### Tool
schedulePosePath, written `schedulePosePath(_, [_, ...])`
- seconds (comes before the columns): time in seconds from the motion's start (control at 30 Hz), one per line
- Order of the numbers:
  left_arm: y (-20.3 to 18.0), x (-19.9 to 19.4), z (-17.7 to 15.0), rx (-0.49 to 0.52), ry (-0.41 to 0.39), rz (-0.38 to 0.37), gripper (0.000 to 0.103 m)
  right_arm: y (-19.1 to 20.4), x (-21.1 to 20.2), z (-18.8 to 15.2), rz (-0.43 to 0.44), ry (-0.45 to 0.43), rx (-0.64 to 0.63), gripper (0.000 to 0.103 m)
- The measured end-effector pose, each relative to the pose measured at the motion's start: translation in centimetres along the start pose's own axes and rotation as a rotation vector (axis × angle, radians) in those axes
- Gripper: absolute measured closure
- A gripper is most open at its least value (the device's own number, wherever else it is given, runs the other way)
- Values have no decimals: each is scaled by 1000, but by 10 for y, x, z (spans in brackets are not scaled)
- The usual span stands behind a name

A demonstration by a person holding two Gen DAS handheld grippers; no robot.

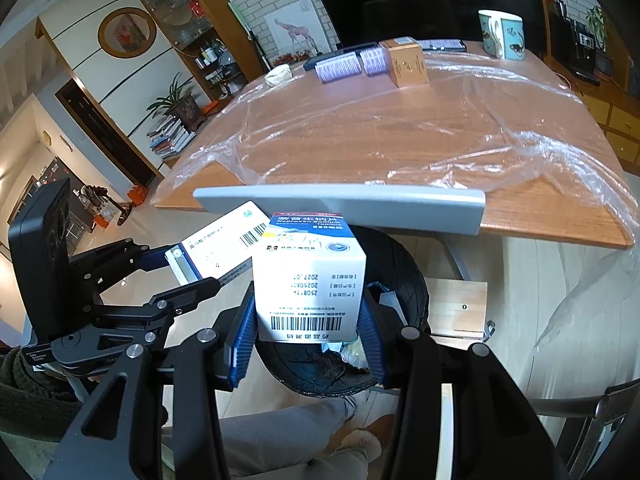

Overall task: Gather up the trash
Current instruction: 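Lower both held medicine boxes down into the black bin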

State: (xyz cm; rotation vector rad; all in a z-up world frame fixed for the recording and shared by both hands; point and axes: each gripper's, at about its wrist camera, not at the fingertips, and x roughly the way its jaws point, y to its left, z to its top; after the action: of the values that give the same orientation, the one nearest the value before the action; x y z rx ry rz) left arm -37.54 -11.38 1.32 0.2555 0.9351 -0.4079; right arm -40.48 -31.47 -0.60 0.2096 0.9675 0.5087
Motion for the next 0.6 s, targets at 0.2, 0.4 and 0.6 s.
schedulePosePath(0.2, [-1, 13, -3, 2, 33, 0, 50, -6, 12, -3, -17, 31, -3, 57])
schedulePosePath(0.4, [-3, 26, -8, 9, 65, 1, 50, -11, 26, -5, -28, 61, -1, 57])
schedulePosePath(0.6, [-2, 37, -11, 11, 95, 2, 50, -12, 40, -6, -35, 92, -3, 57])
